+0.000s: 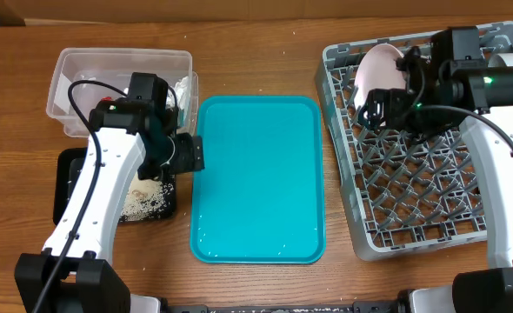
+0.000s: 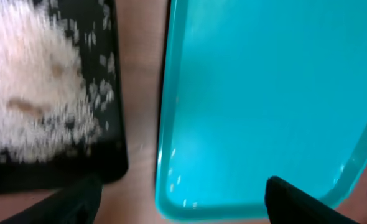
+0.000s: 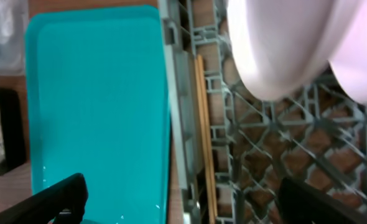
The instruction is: Sort waste into correct bins and load items into the dishwasher
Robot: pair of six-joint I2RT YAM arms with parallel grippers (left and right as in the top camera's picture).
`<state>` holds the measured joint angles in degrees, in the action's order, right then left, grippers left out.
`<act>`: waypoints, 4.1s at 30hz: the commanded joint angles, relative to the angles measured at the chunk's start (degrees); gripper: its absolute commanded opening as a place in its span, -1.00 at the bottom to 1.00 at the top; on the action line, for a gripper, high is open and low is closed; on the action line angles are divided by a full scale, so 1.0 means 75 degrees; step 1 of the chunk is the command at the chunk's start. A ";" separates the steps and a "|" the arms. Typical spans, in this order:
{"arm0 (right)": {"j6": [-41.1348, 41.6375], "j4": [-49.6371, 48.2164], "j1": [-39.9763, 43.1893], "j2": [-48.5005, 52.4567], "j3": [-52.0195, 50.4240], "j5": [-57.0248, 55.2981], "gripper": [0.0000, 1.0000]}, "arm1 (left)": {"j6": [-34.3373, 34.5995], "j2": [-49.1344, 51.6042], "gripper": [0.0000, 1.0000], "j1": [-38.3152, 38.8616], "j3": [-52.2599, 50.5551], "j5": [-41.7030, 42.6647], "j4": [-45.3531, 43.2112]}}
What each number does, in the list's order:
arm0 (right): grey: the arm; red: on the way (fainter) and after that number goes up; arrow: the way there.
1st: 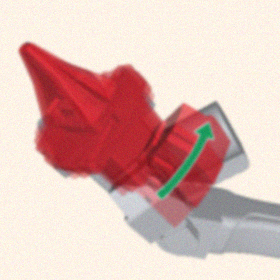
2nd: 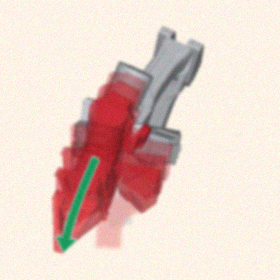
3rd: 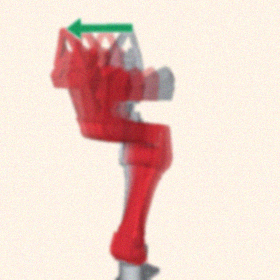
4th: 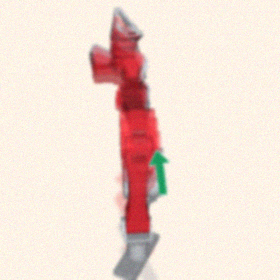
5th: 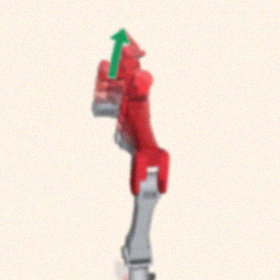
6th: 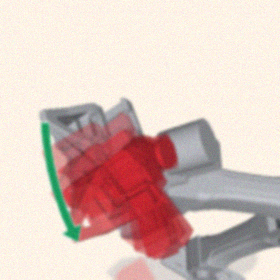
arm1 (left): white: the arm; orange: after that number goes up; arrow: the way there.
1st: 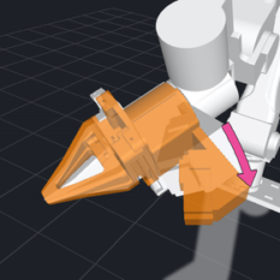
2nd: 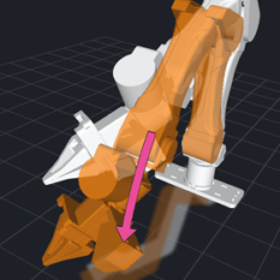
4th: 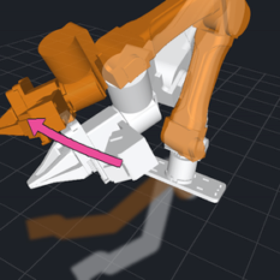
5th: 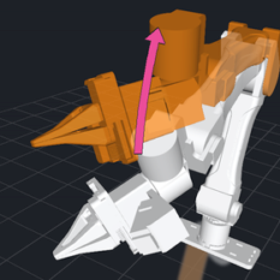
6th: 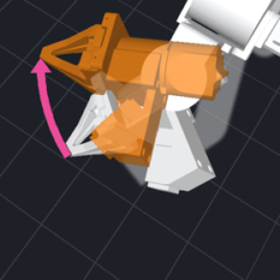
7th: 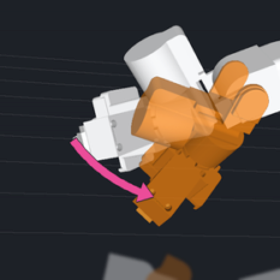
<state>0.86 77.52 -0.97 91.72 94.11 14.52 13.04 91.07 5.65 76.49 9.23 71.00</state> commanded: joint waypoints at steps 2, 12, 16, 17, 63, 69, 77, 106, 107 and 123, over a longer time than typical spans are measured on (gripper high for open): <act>0.0146 0.0286 0.0221 -0.0061 0.0015 -0.0198 1.00 | -0.0286 -0.0085 0.61 -0.0020 0.0189 0.0093 0.0565; 0.0152 -0.1052 0.0248 -0.1923 -0.1539 -0.0335 1.00 | -0.0399 -0.1743 0.59 0.0073 -0.0256 -0.0364 0.0149; 0.0146 -0.2270 0.0248 -0.3608 -0.3101 -0.0399 1.00 | -0.0306 -0.3255 0.50 0.0073 -0.0959 -0.0749 -0.0560; 0.0146 -0.2527 0.0248 -0.4062 -0.3483 -0.0431 1.00 | -0.0283 -0.3722 0.50 0.0073 -0.1201 -0.0781 -0.0799; 0.0137 -0.2850 0.0023 -0.7874 -0.5319 -0.1029 1.00 | 0.0437 -0.7035 1.00 0.0070 -0.2710 -0.1431 -0.1434; 0.0143 -0.3984 -0.0128 -0.9011 -0.6379 -0.1151 1.00 | 0.0437 -0.7035 1.00 0.0070 -0.2710 -0.1431 -0.1434; 0.0146 -0.6878 -0.0128 -1.0395 -0.8760 -0.1128 1.00 | 0.0437 -0.7035 0.99 0.0070 -0.2710 -0.1431 -0.1434; 0.0169 -0.9780 -0.0140 -1.2208 -1.2485 -0.1075 1.00 | 0.0434 -0.7035 1.00 0.0070 -0.2710 -0.1431 -0.1434; 0.0169 -0.9780 -0.0140 -1.2208 -1.2485 -0.1075 1.00 | 0.0437 -0.7035 0.99 0.0070 -0.2710 -0.1431 -0.1434; 0.0172 -0.9780 -0.0140 -1.2208 -1.2485 -0.1075 1.00 | 0.0437 -0.7035 0.99 0.0070 -0.2710 -0.1431 -0.1434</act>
<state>1.74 4.49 -1.61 0.80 1.04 6.66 15.53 38.30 5.65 56.49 -0.75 60.38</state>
